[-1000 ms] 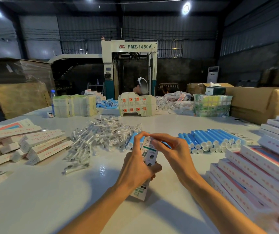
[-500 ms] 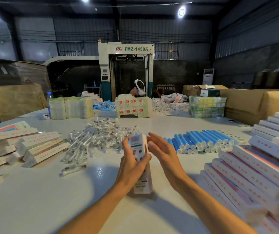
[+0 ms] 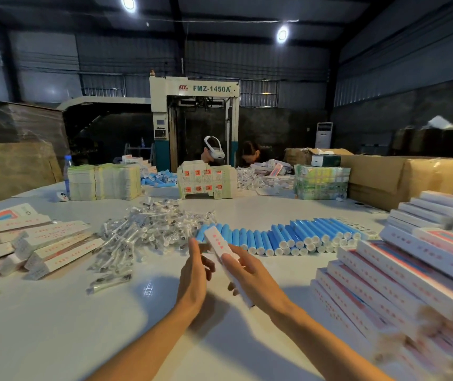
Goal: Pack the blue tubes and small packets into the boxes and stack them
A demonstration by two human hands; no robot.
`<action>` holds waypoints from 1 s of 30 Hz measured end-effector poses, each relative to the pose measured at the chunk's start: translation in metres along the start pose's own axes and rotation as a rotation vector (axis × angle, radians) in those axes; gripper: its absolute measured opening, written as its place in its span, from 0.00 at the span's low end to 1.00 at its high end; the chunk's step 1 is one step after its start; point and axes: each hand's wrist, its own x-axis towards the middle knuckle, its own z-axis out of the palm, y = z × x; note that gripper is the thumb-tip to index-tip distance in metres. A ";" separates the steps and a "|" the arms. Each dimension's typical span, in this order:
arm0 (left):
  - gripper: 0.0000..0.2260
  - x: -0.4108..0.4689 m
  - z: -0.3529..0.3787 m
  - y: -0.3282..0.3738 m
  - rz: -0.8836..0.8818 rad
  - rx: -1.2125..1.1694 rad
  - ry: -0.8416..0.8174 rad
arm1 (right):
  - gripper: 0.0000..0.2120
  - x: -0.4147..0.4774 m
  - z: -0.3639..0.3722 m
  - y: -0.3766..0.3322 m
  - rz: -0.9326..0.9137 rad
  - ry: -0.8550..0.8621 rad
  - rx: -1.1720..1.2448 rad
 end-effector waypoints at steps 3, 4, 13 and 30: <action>0.30 0.005 -0.004 -0.011 -0.015 0.202 -0.121 | 0.21 -0.014 -0.021 -0.001 -0.069 0.092 -0.317; 0.23 0.007 -0.006 -0.017 0.011 0.312 -0.192 | 0.21 -0.020 -0.032 -0.001 -0.090 0.116 -0.418; 0.08 0.009 0.002 -0.033 0.306 0.790 -0.430 | 0.17 -0.079 -0.222 -0.081 -0.012 0.507 -1.058; 0.07 -0.006 -0.001 -0.021 0.355 0.878 -0.455 | 0.15 -0.102 -0.323 -0.075 0.318 0.470 -1.513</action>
